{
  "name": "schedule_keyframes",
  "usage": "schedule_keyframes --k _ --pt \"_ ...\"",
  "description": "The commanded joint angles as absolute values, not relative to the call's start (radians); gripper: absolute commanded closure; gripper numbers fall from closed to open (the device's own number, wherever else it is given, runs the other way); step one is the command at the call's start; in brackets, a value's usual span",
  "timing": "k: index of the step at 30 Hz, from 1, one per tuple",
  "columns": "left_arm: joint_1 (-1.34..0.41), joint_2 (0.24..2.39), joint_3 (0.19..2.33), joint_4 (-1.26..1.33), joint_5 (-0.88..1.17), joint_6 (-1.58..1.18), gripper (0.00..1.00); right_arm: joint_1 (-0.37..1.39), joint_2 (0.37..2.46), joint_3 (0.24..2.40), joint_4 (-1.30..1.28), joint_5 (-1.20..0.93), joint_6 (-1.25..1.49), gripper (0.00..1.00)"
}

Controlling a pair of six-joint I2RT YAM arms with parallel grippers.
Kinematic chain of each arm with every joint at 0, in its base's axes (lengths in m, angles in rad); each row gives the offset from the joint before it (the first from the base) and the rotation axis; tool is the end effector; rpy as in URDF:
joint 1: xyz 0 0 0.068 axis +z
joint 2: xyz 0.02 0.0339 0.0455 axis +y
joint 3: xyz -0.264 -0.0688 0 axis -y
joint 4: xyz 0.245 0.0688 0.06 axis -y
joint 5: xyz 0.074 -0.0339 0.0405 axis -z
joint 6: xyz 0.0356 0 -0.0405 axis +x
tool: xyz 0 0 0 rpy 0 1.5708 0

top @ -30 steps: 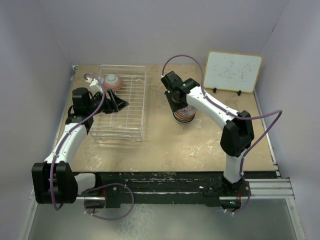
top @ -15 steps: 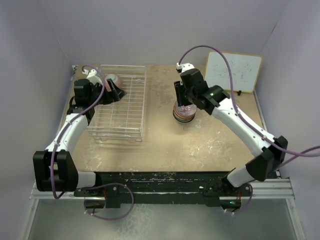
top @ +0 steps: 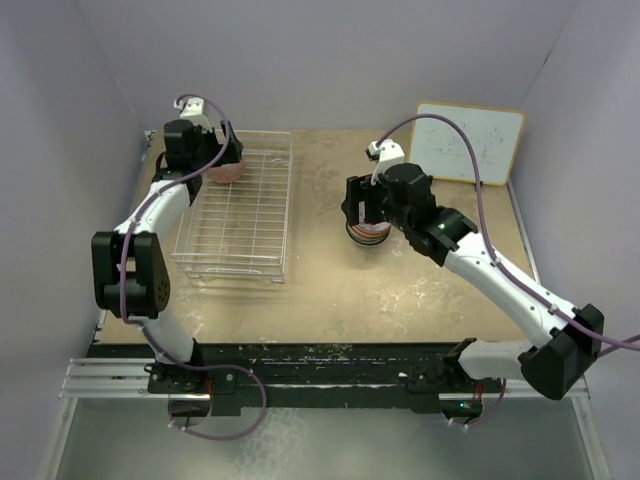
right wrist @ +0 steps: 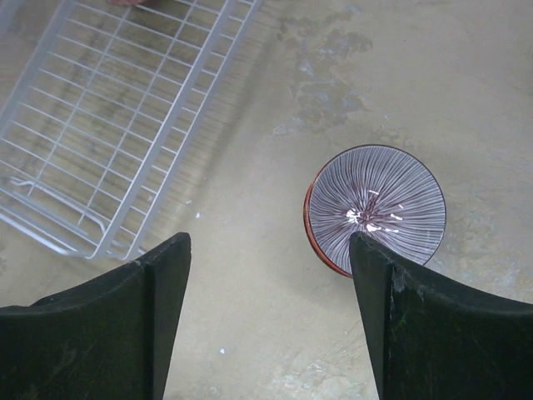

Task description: Unload the bowls from the dish rack

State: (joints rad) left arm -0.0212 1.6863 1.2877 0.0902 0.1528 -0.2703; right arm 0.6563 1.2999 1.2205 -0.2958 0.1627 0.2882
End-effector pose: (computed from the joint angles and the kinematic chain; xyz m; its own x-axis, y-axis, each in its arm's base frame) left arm 0.4033 -0.0140 0.3028 -0.3368 -0.2568 -0.9059 0.0789 0.9510 -0.2989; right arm 0.2411 0.1784 0.3683 -0.4156 0.0340 -0.9089 -0.3803 0.9013 0.2075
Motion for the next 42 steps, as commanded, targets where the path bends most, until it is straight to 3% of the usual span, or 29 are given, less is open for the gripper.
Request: schedule_keyframes --k 1,10,16,20,25,29,36,42 --pt "-0.023 1.784 1.38 0.204 0.107 -0.175 0.01 0.658 1.199 1.193 -0.136 0.169 0.272 0.21" --pt "-0.023 1.944 1.404 0.378 0.066 -0.131 0.0 0.657 1.199 1.163 -0.155 0.207 0.233 0.22" --pt "-0.023 2.003 1.415 0.401 0.038 -0.096 0.05 0.657 1.211 1.157 -0.151 0.227 0.215 0.23" --pt "-0.023 2.03 1.424 0.398 0.032 -0.085 0.1 0.656 1.227 1.161 -0.15 0.229 0.21 0.23" --pt "-0.023 2.056 1.422 0.388 0.029 -0.083 0.26 0.655 1.239 1.158 -0.152 0.232 0.209 0.24" --pt "-0.023 2.063 1.4 0.396 0.015 -0.081 0.25 0.655 1.242 1.154 -0.152 0.235 0.208 0.25" --pt "-0.022 2.072 1.368 0.403 0.002 -0.073 0.15 0.656 1.239 1.143 -0.152 0.238 0.212 0.25" --pt "-0.023 2.071 1.301 0.469 -0.031 -0.058 0.23 0.656 1.227 1.13 -0.148 0.24 0.218 0.26"
